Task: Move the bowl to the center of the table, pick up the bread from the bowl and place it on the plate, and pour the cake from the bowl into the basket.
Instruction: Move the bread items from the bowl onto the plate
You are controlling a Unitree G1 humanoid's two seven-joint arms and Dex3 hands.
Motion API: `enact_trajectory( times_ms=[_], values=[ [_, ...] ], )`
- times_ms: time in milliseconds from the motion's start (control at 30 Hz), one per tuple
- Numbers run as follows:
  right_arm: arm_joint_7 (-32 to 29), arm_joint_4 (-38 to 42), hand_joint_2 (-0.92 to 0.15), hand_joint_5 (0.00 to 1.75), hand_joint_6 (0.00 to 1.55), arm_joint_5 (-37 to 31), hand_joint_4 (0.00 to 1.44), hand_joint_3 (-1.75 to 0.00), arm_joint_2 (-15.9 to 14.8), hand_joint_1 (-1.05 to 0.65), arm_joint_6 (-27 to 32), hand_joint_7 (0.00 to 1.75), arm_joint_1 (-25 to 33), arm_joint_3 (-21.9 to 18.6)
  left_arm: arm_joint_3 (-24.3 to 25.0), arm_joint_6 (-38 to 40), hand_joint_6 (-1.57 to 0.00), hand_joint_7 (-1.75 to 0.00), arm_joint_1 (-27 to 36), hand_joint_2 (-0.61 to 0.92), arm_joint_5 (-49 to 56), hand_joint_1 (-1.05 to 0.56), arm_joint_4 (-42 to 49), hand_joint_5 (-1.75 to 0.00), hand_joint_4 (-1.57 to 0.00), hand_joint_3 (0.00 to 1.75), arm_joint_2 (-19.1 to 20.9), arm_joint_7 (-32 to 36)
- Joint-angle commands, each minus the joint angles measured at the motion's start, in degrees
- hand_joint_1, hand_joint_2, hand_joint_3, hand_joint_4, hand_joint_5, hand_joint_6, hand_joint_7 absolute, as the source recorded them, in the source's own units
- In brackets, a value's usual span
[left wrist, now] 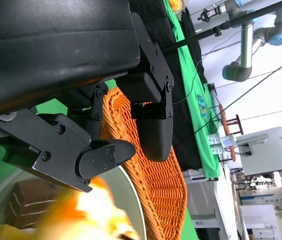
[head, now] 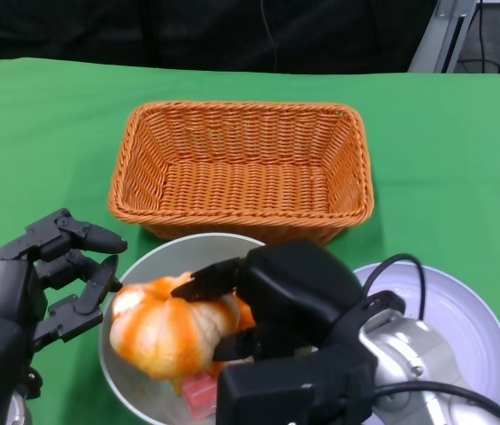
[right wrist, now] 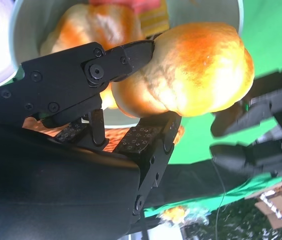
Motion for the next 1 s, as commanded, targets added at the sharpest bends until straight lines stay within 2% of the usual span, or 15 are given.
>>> enact_trajectory(
  times_ms=[33,300,600,833,867,900,933,967,1000],
  values=[
    [1.6,-3.29,-0.92,1.47,1.11,1.57,0.75,-0.1,-0.75,-0.26,1.11,0.08,0.68,-1.85,0.61,-1.45,-0.81,-1.06,-0.27,0.64,-0.06,-0.08,0.92,-1.39,-0.75,0.75,0.97,0.54],
    [1.8,-6.27,-0.92,1.48,1.15,5.18,0.79,-0.14,-1.82,-0.23,0.66,0.08,1.01,-4.78,0.58,-1.91,-0.81,-1.05,-0.46,0.63,0.16,-0.06,1.61,-1.37,-0.76,0.77,1.17,0.6],
    [3.65,-11.07,-0.92,1.61,1.18,10.47,0.78,-0.16,-2.46,-0.22,3.0,0.1,1.88,-9.34,0.55,-2.22,-0.81,-1.06,-0.32,0.63,0.21,-0.05,1.54,-1.38,-0.77,0.78,1.11,0.66],
    [5.59,-16.86,-0.92,1.65,1.2,15.06,0.75,-0.17,-6.13,-0.24,4.81,0.14,3.99,-15.71,0.61,-2.29,-0.8,-1.06,-0.37,0.64,0.0,-0.06,1.72,-1.38,-0.75,0.78,1.44,0.24],
    [5.77,-17.43,-0.92,1.67,1.17,15.63,0.75,-0.18,-6.61,-0.23,4.97,0.19,4.25,-16.41,0.64,-2.3,-0.8,-1.06,-0.41,0.64,-0.12,-0.06,1.79,-1.38,-0.75,0.78,1.5,0.14],
    [5.86,-17.75,-0.92,1.69,1.04,16.01,0.75,-0.2,-6.93,-0.23,5.04,0.46,4.39,-16.78,0.66,-2.31,-0.8,-1.07,-0.44,0.64,-0.18,-0.06,1.85,-1.38,-0.75,0.78,1.55,0.09],
    [5.91,-19.11,-0.92,1.69,0.94,17.03,0.75,-0.2,-7.94,-0.23,4.81,0.65,5.52,-18.81,0.72,-2.46,-0.8,-1.07,-0.53,0.64,-0.14,-0.06,2.02,-1.38,-0.75,0.78,1.67,0.13],
    [5.89,-20.14,-0.92,1.71,0.85,17.84,0.71,-0.21,-8.74,-0.22,4.63,0.82,6.4,-20.32,0.77,-2.58,-0.8,-1.07,-0.61,0.64,-0.16,-0.05,2.16,-1.39,-0.76,0.78,1.76,0.12],
    [5.78,-21.16,-0.92,1.72,0.81,18.6,0.7,-0.21,-9.59,-0.21,4.44,0.88,7.45,-22.03,0.81,-2.49,-0.81,-1.07,-0.64,0.63,-0.2,-0.04,2.17,-1.39,-0.76,0.78,1.81,0.15]
  ],
)
